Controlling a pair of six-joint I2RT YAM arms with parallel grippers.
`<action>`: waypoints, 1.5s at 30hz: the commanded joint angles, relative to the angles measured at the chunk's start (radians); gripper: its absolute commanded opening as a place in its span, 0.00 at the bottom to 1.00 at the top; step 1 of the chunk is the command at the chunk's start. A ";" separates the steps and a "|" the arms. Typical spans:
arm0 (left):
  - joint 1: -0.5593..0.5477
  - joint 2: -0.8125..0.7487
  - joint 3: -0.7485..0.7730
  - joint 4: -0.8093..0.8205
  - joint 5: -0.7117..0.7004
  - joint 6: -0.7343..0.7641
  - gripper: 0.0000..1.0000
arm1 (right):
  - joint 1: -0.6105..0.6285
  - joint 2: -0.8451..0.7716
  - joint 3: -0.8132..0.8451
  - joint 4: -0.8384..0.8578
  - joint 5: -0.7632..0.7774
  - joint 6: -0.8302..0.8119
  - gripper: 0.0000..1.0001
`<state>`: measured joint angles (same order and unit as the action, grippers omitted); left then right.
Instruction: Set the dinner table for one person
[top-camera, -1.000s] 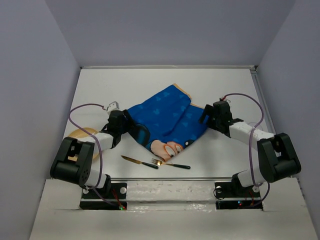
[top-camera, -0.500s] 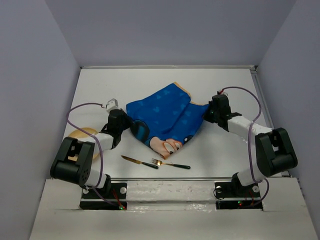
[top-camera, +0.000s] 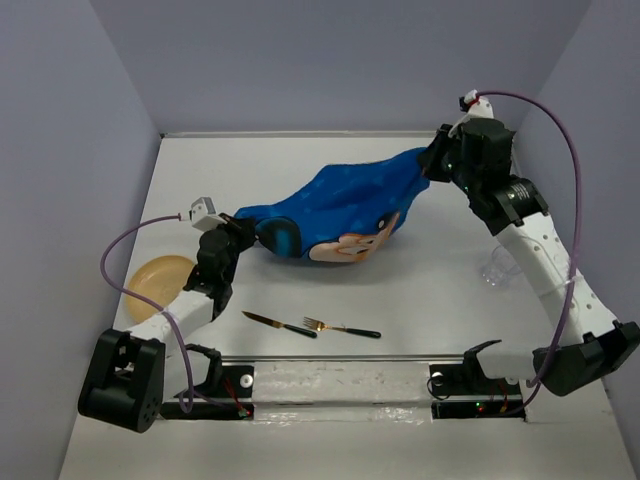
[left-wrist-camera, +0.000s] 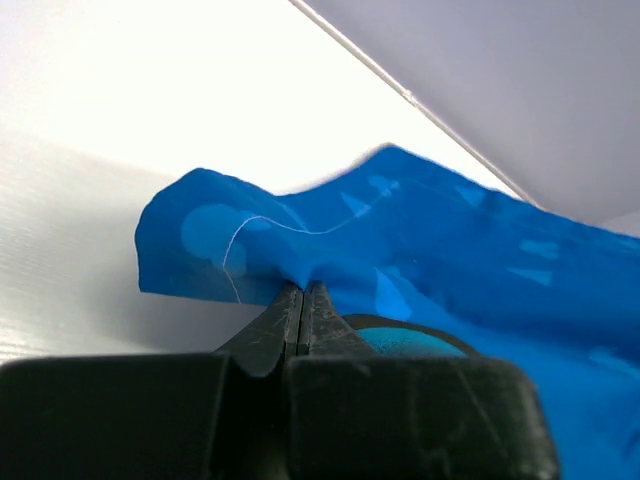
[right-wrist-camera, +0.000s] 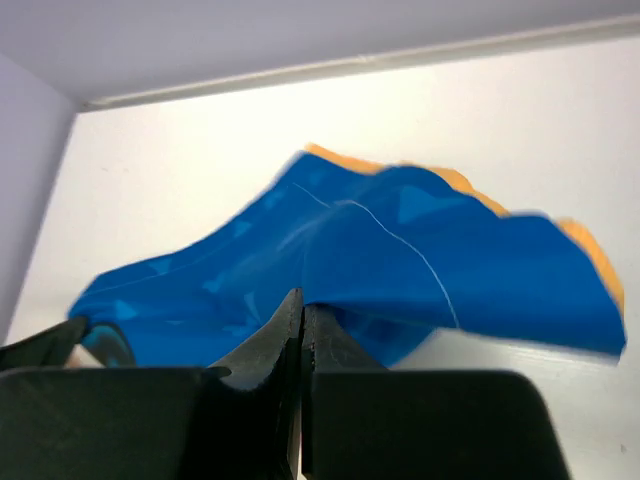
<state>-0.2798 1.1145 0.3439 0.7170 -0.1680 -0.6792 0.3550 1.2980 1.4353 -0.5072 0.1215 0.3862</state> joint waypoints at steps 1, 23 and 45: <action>0.004 -0.006 -0.028 0.084 -0.042 -0.007 0.00 | 0.019 0.047 0.114 -0.100 0.007 -0.039 0.01; -0.039 -0.047 -0.131 0.108 -0.057 0.009 0.00 | 0.004 0.126 -0.460 0.320 0.065 0.147 0.65; -0.131 -0.097 -0.138 0.033 -0.151 0.084 0.00 | -0.120 0.075 -0.803 0.364 -0.013 0.321 0.44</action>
<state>-0.4034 1.0470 0.2115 0.7452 -0.2661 -0.6376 0.2363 1.3491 0.6197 -0.2016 0.1474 0.6815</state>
